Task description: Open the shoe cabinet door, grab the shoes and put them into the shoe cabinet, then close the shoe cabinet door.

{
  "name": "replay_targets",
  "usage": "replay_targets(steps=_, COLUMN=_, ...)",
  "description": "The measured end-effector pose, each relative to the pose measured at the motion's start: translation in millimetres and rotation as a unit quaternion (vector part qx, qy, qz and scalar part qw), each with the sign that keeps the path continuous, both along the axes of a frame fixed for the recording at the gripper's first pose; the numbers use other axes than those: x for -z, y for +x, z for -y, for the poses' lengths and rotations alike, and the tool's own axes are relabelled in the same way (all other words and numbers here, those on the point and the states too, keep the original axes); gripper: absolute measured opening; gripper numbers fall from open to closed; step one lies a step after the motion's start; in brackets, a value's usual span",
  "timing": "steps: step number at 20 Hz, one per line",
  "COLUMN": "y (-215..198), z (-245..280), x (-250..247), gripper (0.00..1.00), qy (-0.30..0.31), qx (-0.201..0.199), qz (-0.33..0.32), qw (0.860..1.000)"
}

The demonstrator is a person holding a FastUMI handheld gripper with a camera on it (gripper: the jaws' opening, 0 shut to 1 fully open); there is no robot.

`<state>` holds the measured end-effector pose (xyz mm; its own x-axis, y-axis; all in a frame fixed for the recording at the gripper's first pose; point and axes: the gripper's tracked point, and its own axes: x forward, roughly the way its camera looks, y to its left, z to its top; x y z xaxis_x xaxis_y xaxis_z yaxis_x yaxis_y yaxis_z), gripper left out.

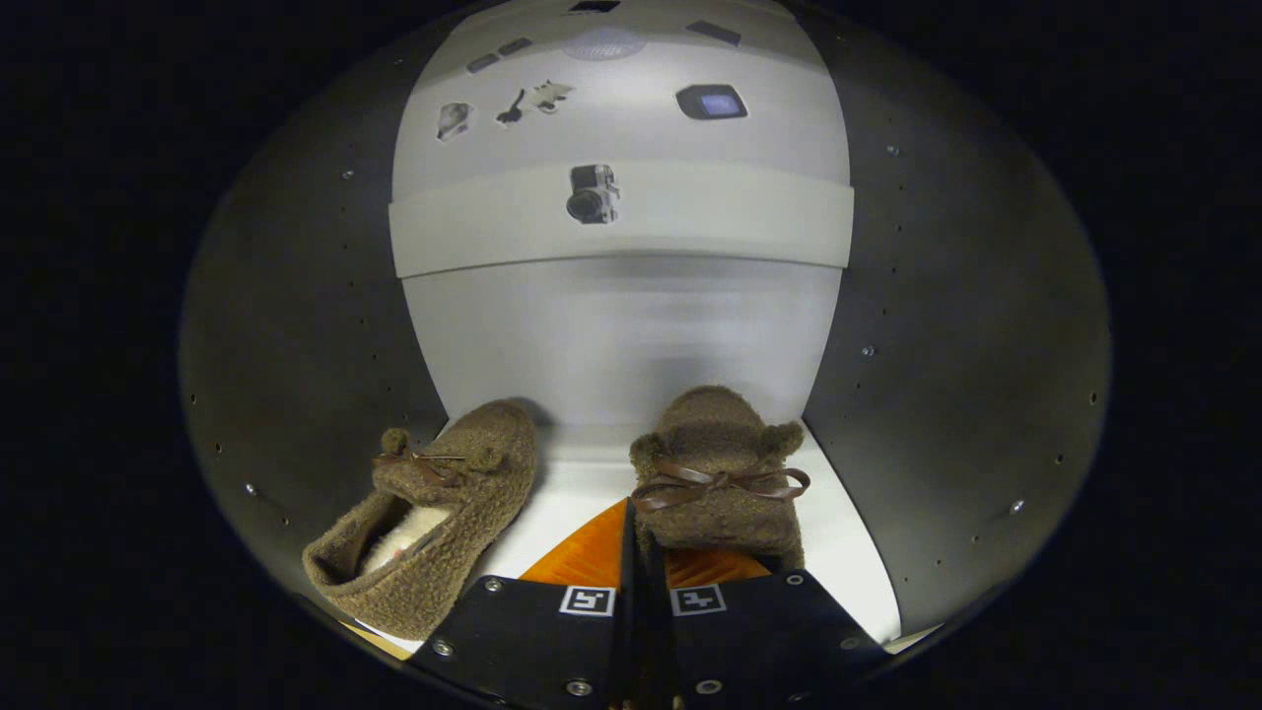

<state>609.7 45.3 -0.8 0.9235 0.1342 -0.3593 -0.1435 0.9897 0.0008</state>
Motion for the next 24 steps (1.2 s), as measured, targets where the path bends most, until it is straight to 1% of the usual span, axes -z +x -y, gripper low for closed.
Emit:
replay_targets(steps=3, y=5, z=3, x=4, gripper=0.07, qy=0.011, qx=0.017, qz=-0.011, qw=1.0)
replay_targets(steps=6, y=5, z=-1, x=5, gripper=0.13, qy=0.013, qx=0.015, qz=-0.013, qw=1.0)
replay_targets(steps=10, y=-6, z=-1, x=0, gripper=0.18, qy=0.007, qx=0.017, qz=-0.006, qw=1.0)
replay_targets(steps=12, y=-14, z=-1, x=-4, gripper=0.18, qy=0.008, qx=0.018, qz=0.001, qw=1.0)
replay_targets(steps=19, y=-75, z=1, x=-41, gripper=0.19, qy=0.006, qx=0.021, qz=0.046, qw=0.999)
replay_targets(steps=22, y=-114, z=4, x=-60, gripper=0.19, qy=0.001, qx=0.027, qz=0.07, qw=0.997)
replay_targets(steps=24, y=-148, z=6, x=-69, gripper=0.19, qy=-0.003, qx=0.03, qz=0.082, qw=0.996)
